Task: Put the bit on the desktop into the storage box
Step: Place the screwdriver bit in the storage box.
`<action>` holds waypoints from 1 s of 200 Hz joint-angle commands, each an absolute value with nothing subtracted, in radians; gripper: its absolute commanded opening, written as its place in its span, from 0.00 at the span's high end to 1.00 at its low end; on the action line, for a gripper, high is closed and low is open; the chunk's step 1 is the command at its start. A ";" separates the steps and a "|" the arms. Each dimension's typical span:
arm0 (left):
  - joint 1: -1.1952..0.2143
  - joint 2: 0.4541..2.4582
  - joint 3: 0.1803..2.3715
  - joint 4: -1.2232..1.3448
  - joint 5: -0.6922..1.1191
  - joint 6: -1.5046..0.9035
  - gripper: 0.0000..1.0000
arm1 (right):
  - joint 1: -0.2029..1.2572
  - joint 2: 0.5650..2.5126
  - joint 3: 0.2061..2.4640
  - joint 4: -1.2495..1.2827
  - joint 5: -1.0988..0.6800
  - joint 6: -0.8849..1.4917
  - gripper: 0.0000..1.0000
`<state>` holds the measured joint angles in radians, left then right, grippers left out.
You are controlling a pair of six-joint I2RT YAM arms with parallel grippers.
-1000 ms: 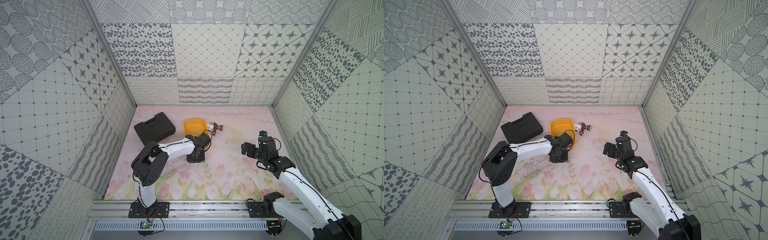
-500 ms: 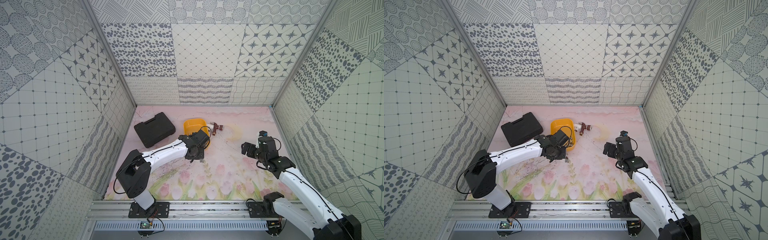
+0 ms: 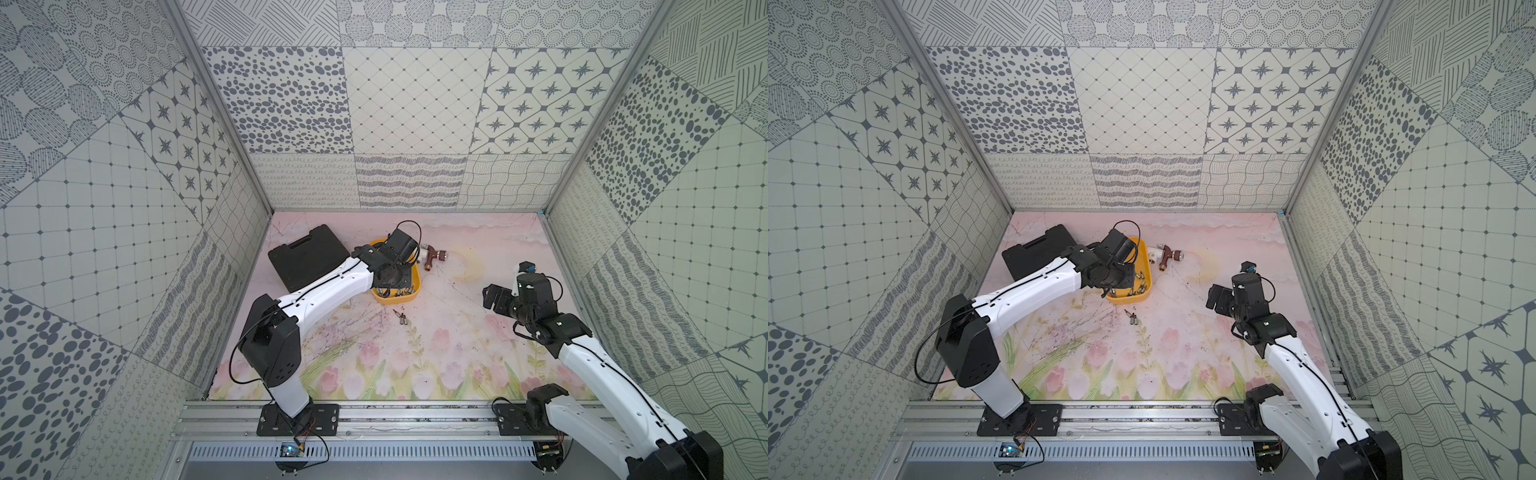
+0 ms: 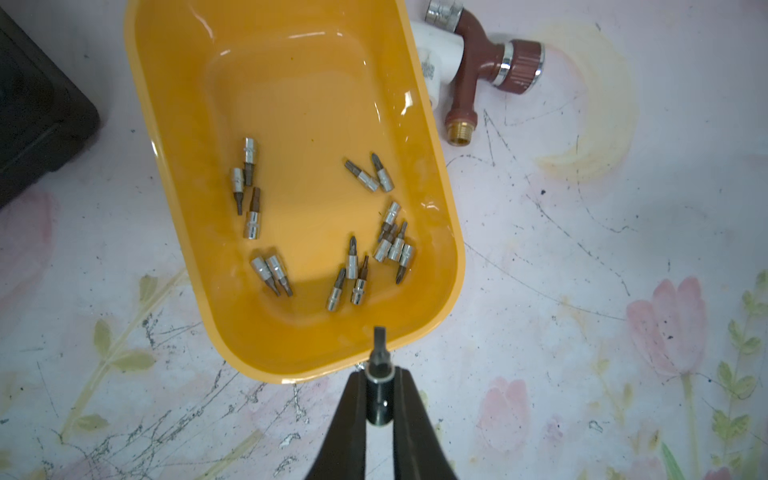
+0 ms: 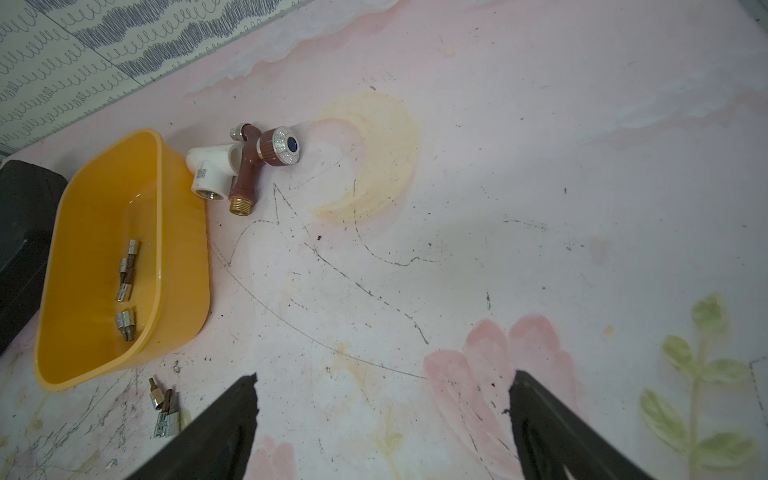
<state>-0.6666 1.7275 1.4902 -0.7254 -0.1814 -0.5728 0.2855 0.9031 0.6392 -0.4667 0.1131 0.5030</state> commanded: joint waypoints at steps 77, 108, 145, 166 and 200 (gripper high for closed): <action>-0.546 1.960 1.635 -0.672 -0.167 -0.405 0.98 | 0.281 0.886 0.642 -0.435 0.117 0.509 0.03; -0.525 2.032 1.676 -0.669 -0.160 -0.393 0.98 | 0.281 0.890 0.645 -0.436 0.111 0.511 0.03; -0.504 2.111 1.725 -0.680 -0.149 -0.384 0.99 | 0.279 0.891 0.647 -0.438 0.108 0.513 0.03; -0.499 2.146 1.749 -0.690 -0.158 -0.376 0.99 | 0.279 0.890 0.648 -0.437 0.106 0.514 0.03; -0.488 2.196 1.781 -0.712 -0.157 -0.366 1.00 | 0.279 0.893 0.649 -0.438 0.106 0.513 0.03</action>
